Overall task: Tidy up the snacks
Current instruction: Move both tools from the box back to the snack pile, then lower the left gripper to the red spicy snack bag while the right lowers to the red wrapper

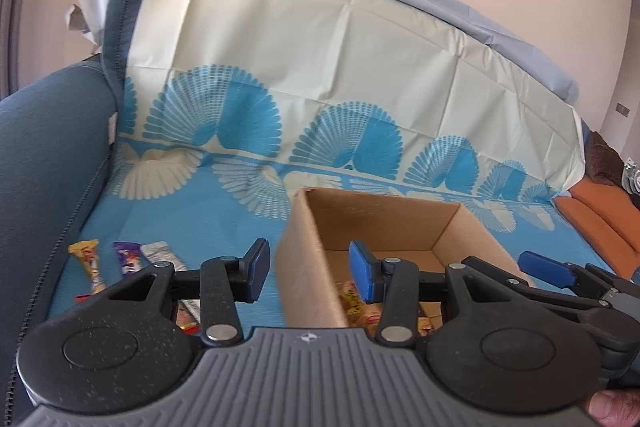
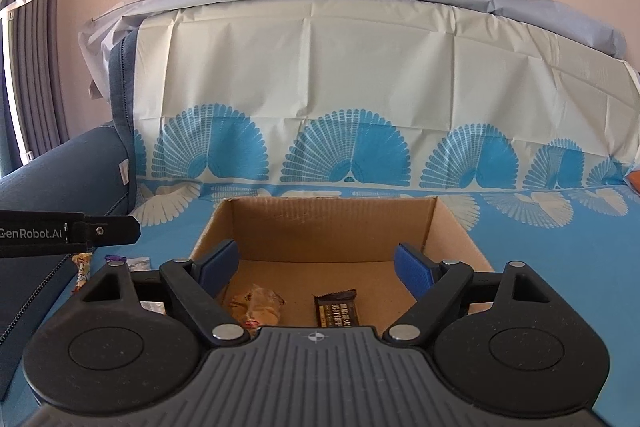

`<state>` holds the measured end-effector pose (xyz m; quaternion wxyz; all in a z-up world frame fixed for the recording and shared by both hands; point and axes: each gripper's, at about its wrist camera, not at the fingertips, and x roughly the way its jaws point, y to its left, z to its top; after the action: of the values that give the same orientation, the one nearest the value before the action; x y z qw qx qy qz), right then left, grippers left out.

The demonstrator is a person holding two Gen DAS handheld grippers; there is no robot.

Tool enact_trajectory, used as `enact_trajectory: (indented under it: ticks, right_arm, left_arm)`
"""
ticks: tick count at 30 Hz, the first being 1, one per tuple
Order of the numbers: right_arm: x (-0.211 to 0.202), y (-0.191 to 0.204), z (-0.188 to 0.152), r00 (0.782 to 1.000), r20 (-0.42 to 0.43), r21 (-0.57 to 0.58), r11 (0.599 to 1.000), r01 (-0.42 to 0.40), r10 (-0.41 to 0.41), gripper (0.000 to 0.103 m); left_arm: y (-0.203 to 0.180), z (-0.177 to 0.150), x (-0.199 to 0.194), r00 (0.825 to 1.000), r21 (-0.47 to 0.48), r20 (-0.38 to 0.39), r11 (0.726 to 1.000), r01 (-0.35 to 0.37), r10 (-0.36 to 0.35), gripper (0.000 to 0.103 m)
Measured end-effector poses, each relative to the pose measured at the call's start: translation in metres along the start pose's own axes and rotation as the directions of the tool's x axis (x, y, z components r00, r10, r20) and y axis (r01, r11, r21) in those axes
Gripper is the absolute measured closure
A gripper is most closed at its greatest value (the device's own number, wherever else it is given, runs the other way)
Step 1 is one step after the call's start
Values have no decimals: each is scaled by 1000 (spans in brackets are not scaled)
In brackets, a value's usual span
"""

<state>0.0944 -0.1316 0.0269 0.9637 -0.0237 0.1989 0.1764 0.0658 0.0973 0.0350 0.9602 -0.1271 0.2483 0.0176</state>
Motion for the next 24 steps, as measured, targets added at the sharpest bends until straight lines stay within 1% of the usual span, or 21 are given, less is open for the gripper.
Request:
enact_trajectory:
  ticks: [1, 2, 3, 6, 8, 9, 12, 14, 16, 17, 19, 20, 24]
  right_arm:
    - [1, 6, 0, 1000, -3, -1, 1000, -9, 9, 29]
    - [2, 12, -1, 1000, -4, 1, 1000, -19, 19, 34]
    - [3, 19, 0, 999, -3, 5, 999, -32, 32, 39]
    - [5, 39, -2, 997, -6, 4, 997, -71, 71, 47]
    - [7, 53, -3, 995, -14, 2, 995, -102, 102, 52]
    - [9, 60, -4, 993, -18, 1, 993, -117, 117, 53]
    - [11, 81, -7, 986, -32, -13, 986, -167, 166, 54]
    - [12, 96, -9, 979, -38, -32, 979, -202, 201, 54]
    - [13, 109, -11, 972, -46, -51, 971, -232, 230, 54]
    - [14, 114, -11, 969, -50, -58, 968, -246, 243, 54]
    - [17, 125, -14, 962, -65, -66, 960, -271, 266, 54]
    - [19, 130, -15, 959, -72, -67, 958, -280, 276, 54]
    - [28, 147, -22, 946, -103, -58, 948, -314, 307, 54]
  left_arm:
    - [5, 0, -2, 1000, -1, -1, 1000, -9, 9, 54]
    - [12, -1, -3, 1000, -4, -7, 1000, -20, 20, 54]
    - [18, -2, -4, 1000, -11, -13, 1000, -28, 27, 53]
    - [40, -5, -7, 998, -40, -35, 998, -48, 47, 46]
    - [56, -9, -7, 997, -63, -55, 996, -64, 61, 46]
    - [65, -11, -6, 994, -74, -77, 994, -84, 78, 46]
    - [95, -13, -4, 983, -135, -132, 980, -146, 128, 48]
    - [118, -11, -5, 978, -197, -148, 965, -173, 145, 53]
    - [137, -12, -6, 974, -248, -163, 949, -196, 159, 64]
    - [145, -12, -7, 971, -269, -169, 940, -210, 168, 66]
    - [155, -13, -7, 966, -287, -184, 929, -232, 184, 71]
    - [159, -14, -6, 963, -289, -192, 927, -239, 189, 71]
    - [161, -16, -3, 957, -259, -209, 933, -251, 200, 71]
